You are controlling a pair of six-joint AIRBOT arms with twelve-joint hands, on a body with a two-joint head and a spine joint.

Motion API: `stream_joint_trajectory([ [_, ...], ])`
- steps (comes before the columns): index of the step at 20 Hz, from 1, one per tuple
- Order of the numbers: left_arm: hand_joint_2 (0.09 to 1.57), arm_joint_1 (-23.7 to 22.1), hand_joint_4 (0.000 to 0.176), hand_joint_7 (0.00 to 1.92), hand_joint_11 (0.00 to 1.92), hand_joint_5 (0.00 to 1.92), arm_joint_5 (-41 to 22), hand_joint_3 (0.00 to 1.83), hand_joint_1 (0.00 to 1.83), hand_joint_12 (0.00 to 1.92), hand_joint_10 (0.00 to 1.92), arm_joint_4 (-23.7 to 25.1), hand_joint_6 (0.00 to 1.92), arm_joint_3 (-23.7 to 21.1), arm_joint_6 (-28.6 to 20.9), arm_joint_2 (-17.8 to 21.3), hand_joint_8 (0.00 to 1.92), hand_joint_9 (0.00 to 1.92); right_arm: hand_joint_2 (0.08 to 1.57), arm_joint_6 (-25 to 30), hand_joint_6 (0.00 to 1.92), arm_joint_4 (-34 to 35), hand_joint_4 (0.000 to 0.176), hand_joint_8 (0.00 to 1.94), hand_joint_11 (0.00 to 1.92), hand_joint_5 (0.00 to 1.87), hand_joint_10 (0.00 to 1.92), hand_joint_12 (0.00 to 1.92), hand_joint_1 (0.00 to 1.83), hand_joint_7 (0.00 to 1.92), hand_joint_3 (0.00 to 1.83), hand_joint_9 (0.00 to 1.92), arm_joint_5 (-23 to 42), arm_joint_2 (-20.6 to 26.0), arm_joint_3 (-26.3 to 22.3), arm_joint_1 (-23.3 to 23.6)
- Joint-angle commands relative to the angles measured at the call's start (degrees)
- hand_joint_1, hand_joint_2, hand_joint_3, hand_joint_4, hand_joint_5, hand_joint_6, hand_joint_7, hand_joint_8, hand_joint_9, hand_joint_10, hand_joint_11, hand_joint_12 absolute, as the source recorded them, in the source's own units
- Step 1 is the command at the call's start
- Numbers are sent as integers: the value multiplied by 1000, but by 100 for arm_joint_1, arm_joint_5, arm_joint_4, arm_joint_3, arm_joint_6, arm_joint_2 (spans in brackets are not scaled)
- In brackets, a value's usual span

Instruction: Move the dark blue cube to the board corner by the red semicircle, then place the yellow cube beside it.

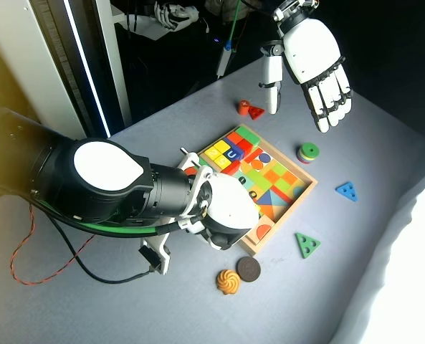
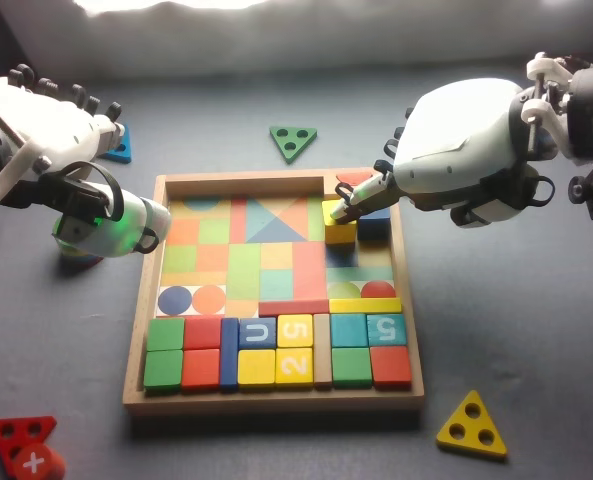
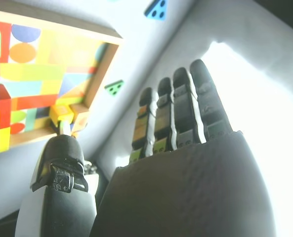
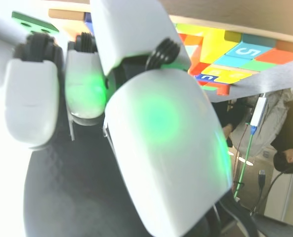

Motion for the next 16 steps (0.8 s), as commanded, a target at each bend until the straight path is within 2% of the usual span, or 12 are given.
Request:
stream_joint_trajectory([
  [1, 1281, -62, 0, 107, 0, 107, -42, 1, 0, 289, 1, 428, 0, -5, 21, 69, 0, 111, 1318, -60, 0, 104, 0, 1941, 1625, 354, 1921, 1921, 1770, 1336, 0, 1513, -65, 75, 28, 57],
  [16, 1282, -88, 0, 105, 0, 109, -42, 0, 0, 304, 0, 415, 0, 4, 20, 69, 1, 107, 1305, 28, 2, 114, 0, 1941, 1640, 370, 1921, 1921, 1748, 1353, 0, 1530, -5, 75, 129, 350],
])
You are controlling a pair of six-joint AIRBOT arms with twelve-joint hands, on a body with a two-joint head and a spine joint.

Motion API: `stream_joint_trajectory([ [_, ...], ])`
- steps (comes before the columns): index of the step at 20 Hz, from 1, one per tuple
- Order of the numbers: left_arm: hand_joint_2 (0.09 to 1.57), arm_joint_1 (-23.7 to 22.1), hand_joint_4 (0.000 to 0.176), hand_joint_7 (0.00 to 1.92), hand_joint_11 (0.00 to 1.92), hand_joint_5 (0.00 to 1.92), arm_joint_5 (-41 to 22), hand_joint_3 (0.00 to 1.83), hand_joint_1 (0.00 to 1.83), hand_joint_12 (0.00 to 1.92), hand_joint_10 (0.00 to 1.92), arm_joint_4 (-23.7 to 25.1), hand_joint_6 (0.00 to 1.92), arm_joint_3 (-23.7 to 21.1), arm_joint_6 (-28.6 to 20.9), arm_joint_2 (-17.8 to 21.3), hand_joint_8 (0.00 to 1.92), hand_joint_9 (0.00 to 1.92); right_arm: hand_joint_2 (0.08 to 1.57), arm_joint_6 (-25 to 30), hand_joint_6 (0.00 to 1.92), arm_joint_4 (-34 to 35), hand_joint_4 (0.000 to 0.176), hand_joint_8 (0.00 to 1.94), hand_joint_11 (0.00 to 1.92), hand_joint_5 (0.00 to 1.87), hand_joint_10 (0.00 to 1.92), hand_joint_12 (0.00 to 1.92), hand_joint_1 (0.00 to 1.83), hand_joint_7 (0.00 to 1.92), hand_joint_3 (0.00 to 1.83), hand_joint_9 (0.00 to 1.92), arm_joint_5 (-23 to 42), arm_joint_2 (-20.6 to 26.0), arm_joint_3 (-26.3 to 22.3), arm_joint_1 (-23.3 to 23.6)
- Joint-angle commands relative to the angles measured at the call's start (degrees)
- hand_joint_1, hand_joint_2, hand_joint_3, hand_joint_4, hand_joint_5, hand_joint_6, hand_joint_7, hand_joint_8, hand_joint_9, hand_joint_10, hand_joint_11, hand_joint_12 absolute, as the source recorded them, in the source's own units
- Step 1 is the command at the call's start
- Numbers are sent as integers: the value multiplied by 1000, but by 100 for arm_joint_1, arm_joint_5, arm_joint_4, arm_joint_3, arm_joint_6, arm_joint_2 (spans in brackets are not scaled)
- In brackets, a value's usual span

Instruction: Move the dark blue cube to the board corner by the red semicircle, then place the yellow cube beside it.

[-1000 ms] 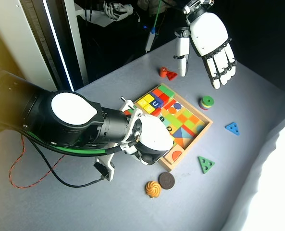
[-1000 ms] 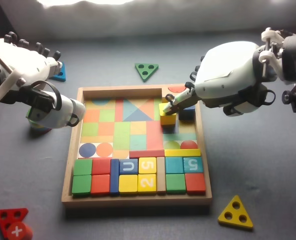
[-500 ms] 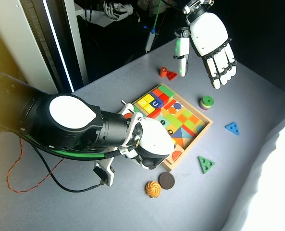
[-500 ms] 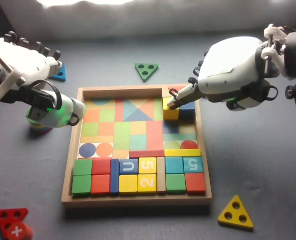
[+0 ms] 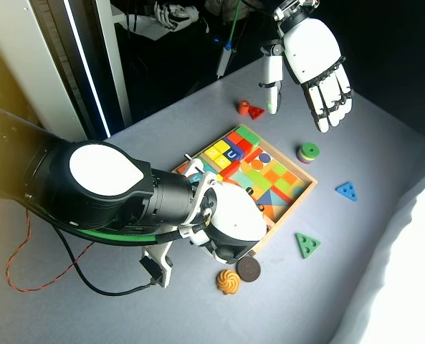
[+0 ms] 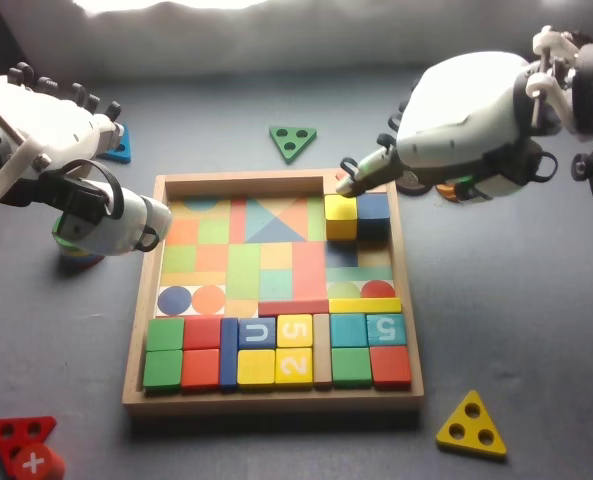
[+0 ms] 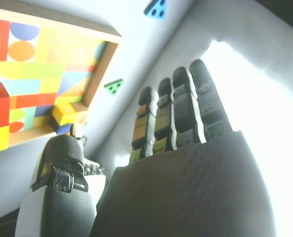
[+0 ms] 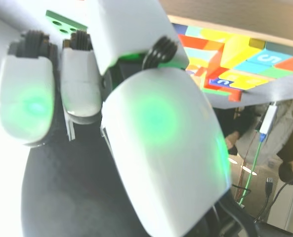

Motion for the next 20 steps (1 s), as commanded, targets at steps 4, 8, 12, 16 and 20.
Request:
stream_joint_trajectory([
  [4, 1287, -60, 0, 97, 0, 102, -42, 2, 0, 282, 0, 423, 0, -2, 20, 69, 0, 99, 1296, 70, 8, 184, 0, 1941, 1641, 379, 1921, 1921, 1759, 1359, 0, 1532, 157, 121, 1, 410],
  [8, 1284, -47, 0, 105, 0, 110, 33, 0, 0, 282, 2, 425, 3, -9, 22, 69, 3, 103, 1279, 73, 2, 492, 0, 1941, 1651, 353, 1921, 1921, 1761, 1380, 0, 1545, 544, 397, -237, 669],
  [12, 1283, -32, 0, 88, 0, 96, 20, 0, 0, 286, 2, 426, 0, -41, 24, 67, 1, 95, 1286, -111, 13, 696, 0, 1941, 1636, 356, 1921, 1921, 1722, 1341, 0, 1543, 589, 841, -842, 551],
  [16, 1280, -42, 0, 96, 0, 106, -40, 0, 0, 275, 6, 438, 2, 16, 20, 67, 3, 95, 1299, -717, 1, 1642, 0, 1941, 1654, 336, 1921, 1921, 1728, 1337, 0, 1551, 1056, 1397, -1279, 274],
  [20, 1283, -117, 0, 87, 0, 100, -77, 0, 0, 261, 1, 426, 0, 40, 18, 50, 0, 90, 1298, -1542, 10, 2423, 0, 1941, 1647, 357, 1921, 1921, 1741, 1332, 0, 1526, 1753, 1635, -1386, -113],
])
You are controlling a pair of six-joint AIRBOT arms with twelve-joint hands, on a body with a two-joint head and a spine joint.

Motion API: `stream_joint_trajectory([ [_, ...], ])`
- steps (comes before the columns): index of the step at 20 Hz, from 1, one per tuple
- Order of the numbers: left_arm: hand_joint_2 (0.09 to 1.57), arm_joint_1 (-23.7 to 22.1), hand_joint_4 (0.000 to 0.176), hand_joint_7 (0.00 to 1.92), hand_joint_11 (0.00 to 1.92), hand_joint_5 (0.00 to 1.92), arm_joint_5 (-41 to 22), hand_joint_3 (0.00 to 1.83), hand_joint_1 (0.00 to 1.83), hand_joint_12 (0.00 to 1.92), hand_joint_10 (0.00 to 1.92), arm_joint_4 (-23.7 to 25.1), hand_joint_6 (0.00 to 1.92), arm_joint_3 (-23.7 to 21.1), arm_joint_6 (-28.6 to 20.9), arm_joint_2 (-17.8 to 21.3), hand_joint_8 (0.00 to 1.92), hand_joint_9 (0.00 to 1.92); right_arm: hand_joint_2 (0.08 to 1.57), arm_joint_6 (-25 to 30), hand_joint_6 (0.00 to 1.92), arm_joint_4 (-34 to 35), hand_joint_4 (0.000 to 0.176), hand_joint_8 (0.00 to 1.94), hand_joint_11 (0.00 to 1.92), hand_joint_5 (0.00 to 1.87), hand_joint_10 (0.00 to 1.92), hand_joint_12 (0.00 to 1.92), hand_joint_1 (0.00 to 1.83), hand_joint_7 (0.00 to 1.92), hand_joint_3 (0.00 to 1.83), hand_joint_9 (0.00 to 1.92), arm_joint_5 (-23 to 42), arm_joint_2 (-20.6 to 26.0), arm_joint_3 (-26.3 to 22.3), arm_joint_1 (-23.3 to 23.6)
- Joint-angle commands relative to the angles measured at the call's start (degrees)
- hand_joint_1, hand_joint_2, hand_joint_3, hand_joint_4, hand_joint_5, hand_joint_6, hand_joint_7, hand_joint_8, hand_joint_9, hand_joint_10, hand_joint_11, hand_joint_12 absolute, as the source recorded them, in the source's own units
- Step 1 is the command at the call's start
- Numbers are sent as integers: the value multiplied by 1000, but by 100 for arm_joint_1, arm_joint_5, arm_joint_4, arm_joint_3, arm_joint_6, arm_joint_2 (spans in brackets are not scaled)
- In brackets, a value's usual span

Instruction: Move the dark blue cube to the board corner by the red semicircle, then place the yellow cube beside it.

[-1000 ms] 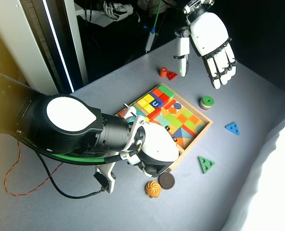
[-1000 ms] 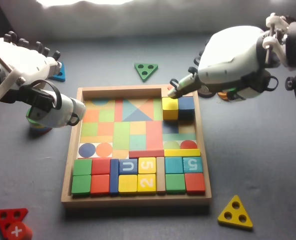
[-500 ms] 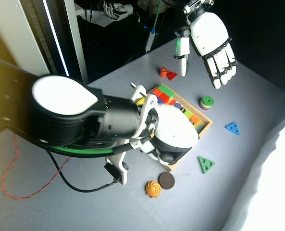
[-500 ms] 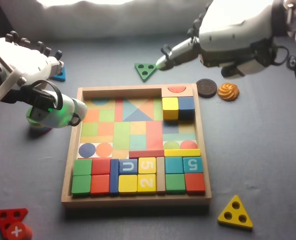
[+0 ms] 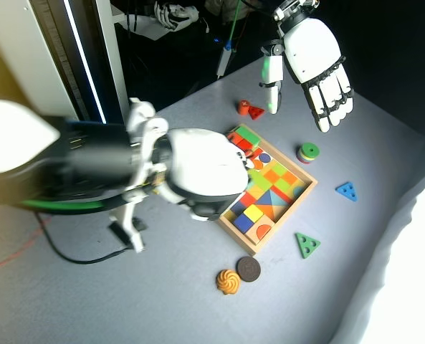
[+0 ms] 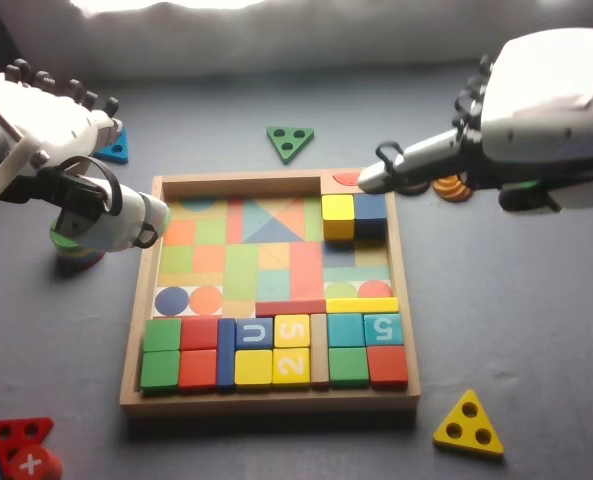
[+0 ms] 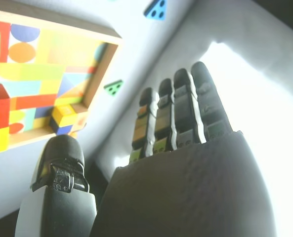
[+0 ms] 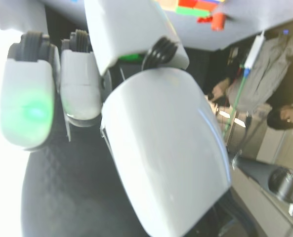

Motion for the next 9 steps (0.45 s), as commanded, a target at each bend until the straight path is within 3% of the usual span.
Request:
stream_joint_trajectory([
  [1, 1283, -80, 0, 87, 0, 100, -64, 0, 0, 261, 1, 436, 0, 21, 20, 53, 0, 90, 1298, -170, 10, 417, 0, 1941, 1647, 357, 1921, 1921, 1741, 1332, 0, 1526, 548, 40, -35, -59],
  [4, 1281, -83, 0, 105, 0, 107, -71, 0, 0, 290, 3, 408, 2, 38, 18, 54, 5, 103, 1297, -463, 4, 612, 0, 1941, 1664, 323, 1921, 1921, 1755, 1326, 0, 1544, 1116, 43, -36, -419],
  [9, 1284, -85, 0, 102, 0, 110, -69, 1, 0, 280, 2, 397, 3, 47, 17, 55, 3, 95, 1299, -783, 7, 824, 0, 1941, 1669, 303, 1921, 1921, 1754, 1377, 0, 1562, 1727, 42, -111, -626],
])
